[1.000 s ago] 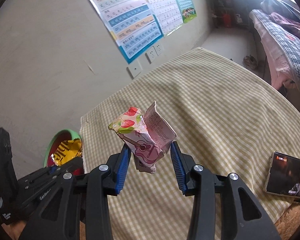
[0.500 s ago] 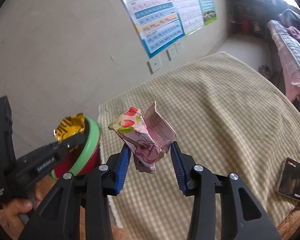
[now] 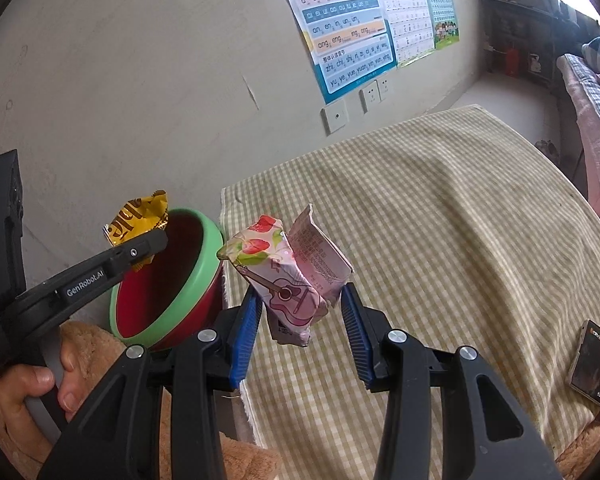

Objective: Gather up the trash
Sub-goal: 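Carry the gold foil wrapper and pink wrapper toward the red bin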

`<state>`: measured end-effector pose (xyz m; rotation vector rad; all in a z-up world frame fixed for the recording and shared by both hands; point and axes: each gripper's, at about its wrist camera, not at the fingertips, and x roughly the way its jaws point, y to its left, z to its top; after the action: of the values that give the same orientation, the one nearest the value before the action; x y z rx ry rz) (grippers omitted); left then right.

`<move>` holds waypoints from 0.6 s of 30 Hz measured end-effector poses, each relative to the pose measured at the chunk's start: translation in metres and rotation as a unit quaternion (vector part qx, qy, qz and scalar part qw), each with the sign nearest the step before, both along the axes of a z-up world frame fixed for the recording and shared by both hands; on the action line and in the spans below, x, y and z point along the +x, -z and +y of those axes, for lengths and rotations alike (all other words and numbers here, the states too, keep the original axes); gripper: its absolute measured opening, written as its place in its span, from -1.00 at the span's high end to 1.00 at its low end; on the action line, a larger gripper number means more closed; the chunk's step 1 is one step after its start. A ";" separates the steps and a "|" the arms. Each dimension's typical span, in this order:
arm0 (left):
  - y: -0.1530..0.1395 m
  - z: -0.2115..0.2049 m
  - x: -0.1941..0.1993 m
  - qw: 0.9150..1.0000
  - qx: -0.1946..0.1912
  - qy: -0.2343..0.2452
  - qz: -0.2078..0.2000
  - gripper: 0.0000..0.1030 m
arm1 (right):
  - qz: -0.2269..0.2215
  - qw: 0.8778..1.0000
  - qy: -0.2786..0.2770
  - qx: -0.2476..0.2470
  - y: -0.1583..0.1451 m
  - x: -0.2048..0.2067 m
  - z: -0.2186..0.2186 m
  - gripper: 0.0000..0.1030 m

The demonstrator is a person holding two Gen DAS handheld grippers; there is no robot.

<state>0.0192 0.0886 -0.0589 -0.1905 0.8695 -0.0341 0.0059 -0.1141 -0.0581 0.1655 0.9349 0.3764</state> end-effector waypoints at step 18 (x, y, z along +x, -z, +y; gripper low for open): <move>-0.030 0.043 -0.013 0.998 0.016 -0.048 -0.037 0.68 | -0.022 0.999 -0.030 -0.010 -0.014 0.015 0.027 0.22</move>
<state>0.0063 0.1319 -0.0290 -0.1992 0.7852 0.0627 0.0214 -0.0866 -0.0443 0.1106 0.9023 0.4233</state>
